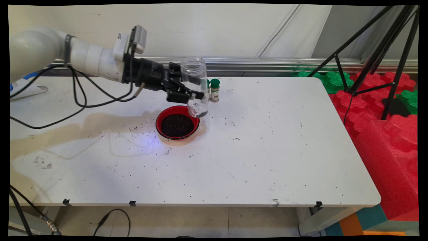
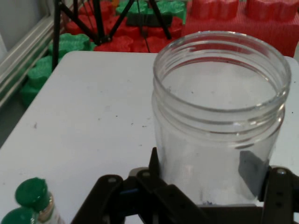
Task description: Pour the black seasoning powder in the red bowl, then place the picked object on the table
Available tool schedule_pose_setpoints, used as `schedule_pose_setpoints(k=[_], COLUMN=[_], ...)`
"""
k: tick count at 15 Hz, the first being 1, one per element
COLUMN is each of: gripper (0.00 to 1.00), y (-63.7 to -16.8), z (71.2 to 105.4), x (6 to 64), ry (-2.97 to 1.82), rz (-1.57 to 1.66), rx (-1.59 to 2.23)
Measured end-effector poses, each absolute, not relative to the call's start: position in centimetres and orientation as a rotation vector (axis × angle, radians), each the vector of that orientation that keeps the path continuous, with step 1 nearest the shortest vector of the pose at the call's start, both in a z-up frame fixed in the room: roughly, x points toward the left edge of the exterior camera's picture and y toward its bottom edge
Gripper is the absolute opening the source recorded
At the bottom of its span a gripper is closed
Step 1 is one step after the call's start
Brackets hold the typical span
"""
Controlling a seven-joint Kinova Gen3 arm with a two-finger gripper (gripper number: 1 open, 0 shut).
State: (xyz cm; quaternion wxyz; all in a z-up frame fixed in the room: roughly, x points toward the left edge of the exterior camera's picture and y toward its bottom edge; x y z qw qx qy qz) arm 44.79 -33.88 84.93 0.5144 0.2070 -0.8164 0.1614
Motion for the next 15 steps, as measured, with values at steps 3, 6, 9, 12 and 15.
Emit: schedule_pose_setpoints(k=[3,6,9,12,15], gripper=[0.00,0.00,0.00,0.00,0.00], y=[-35.2,-36.6,-37.8,-39.0,-39.9], z=[83.4,81.4,79.3,77.4,75.8], x=[43.5,42.3,41.4,40.6,39.9], ry=[-1.957,-1.956,-1.961,-1.963,-1.961], rz=[0.364,0.343,0.337,0.336,0.337], rx=[0.489,0.484,0.477,0.475,0.480])
